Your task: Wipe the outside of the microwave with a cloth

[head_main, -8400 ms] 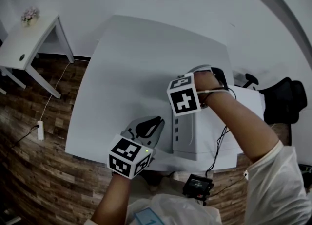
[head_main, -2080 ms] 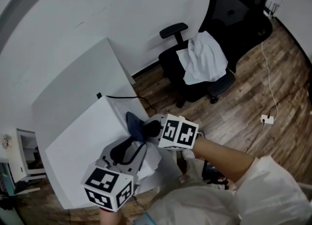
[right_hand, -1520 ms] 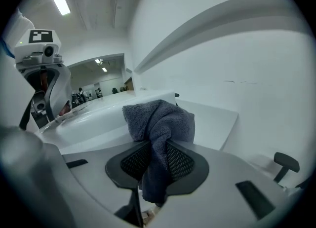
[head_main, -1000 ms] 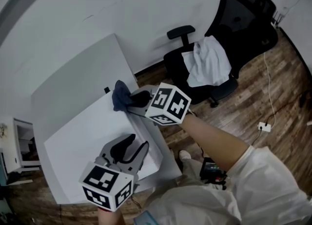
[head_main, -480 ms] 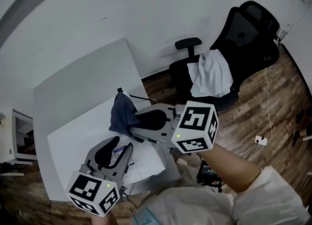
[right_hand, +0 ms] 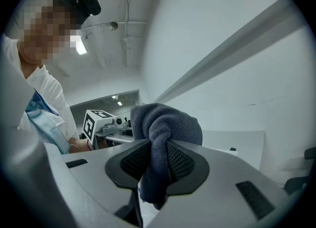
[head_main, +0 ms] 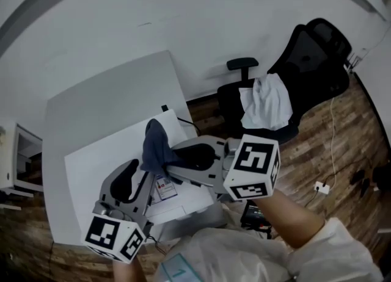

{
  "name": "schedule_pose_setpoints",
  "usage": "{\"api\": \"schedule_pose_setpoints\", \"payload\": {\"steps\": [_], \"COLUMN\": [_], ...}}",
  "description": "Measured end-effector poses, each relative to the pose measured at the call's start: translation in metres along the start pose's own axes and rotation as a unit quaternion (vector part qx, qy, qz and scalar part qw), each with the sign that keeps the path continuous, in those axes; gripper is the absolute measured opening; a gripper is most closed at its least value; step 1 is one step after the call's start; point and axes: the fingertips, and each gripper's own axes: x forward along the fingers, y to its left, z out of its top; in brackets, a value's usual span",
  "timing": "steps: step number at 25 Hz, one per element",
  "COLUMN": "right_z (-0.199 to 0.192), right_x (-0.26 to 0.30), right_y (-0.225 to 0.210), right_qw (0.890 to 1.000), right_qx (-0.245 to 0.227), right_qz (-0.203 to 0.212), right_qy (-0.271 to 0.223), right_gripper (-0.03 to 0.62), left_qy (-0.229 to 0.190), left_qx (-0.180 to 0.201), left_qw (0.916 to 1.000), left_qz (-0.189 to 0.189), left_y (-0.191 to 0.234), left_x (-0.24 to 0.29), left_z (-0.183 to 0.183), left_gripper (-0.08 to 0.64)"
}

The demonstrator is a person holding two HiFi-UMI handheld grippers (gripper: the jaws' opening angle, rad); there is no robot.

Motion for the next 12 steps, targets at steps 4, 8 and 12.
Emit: {"api": "schedule_pose_setpoints", "payload": {"steps": [4, 8, 12], "right_z": [-0.004, -0.004, -0.001], "right_x": [0.004, 0.005, 0.005], "right_y": [0.005, 0.006, 0.009], "right_qw": [1.000, 1.000, 1.000], "right_qx": [-0.010, -0.005, -0.004], "right_qz": [-0.011, -0.016, -0.025], "right_qy": [0.005, 0.006, 0.003], "right_gripper": [0.101, 0.101, 0.101], "left_qy": [-0.021, -0.029, -0.031], "left_qx": [0.001, 0.000, -0.008], "left_qw": [0.9998, 0.9995, 0.9992], "left_qz": [-0.003, -0.009, -0.023], "left_y": [0.007, 0.012, 0.008], "left_x": [-0.006, -0.006, -0.006], "left_z": [0.006, 0.008, 0.003], "left_gripper": [0.093, 0.026, 0.002]}}
